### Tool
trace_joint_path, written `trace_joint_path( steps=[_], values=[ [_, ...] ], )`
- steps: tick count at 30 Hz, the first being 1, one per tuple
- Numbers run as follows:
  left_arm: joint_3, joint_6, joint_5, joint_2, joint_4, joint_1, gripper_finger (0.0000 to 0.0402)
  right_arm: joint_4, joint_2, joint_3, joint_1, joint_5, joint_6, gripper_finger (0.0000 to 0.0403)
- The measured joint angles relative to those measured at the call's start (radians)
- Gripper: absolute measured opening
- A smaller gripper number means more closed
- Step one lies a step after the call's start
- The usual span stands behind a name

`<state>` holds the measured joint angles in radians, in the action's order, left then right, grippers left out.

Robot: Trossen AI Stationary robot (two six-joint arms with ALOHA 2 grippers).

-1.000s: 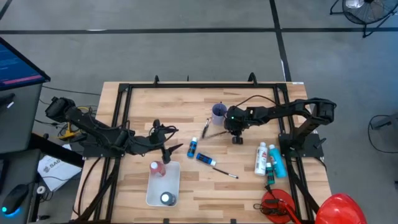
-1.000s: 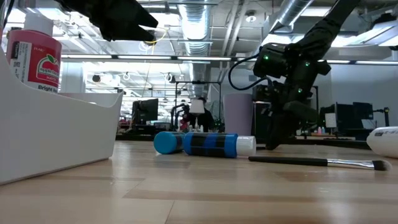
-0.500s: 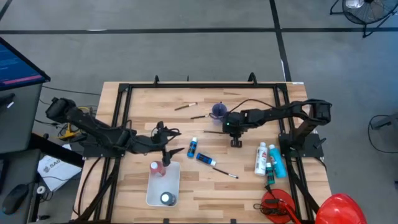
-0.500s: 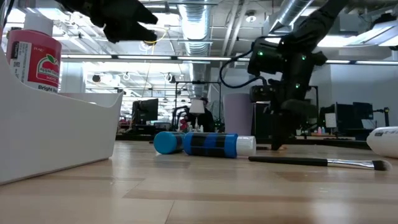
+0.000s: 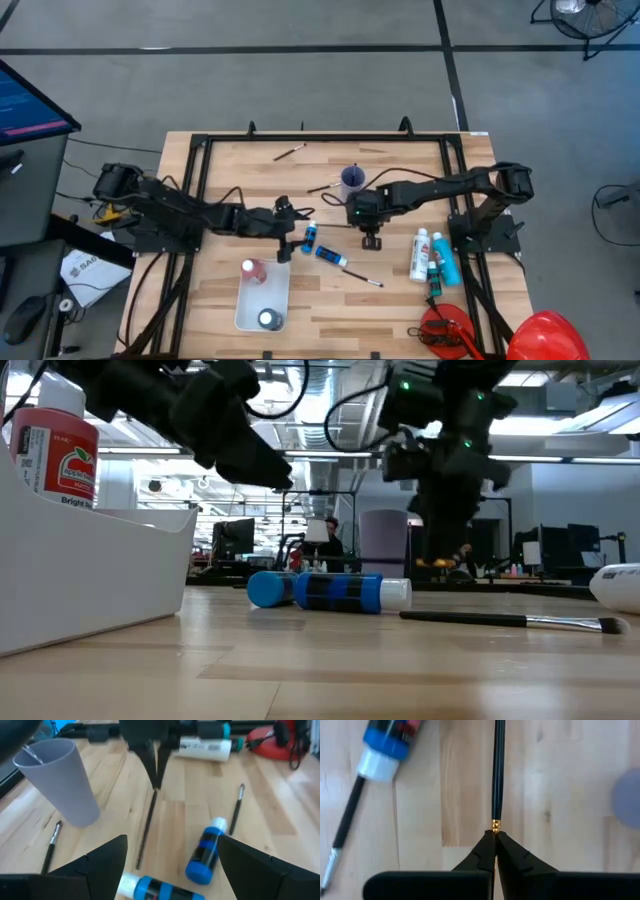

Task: Pick & Place Paint Supplies
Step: Put the gold paint brush into the violet cup

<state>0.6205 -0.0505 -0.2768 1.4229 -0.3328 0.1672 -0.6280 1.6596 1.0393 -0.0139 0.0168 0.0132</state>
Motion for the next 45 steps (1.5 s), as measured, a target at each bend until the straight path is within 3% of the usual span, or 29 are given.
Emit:
trace_joint_path(
  steps=[10,21,33,45],
  values=[
    [0.034,0.062,0.051,0.011,-0.005,-0.007,0.0301,-0.232,-0.002,0.197,0.051,-0.026,0.117,0.0000],
    [0.053,0.072,0.037,0.011,0.005,0.001,0.0276,-0.290,-0.002,0.324,0.104,-0.030,0.146,0.0000],
    [0.054,0.076,0.038,0.011,0.026,-0.004,0.0223,-0.450,0.163,0.462,0.138,-0.030,0.139,0.0000],
    [0.054,0.073,0.040,0.011,0.070,-0.004,0.0227,-0.512,0.192,0.602,0.158,-0.070,0.135,0.0000]
  ],
)
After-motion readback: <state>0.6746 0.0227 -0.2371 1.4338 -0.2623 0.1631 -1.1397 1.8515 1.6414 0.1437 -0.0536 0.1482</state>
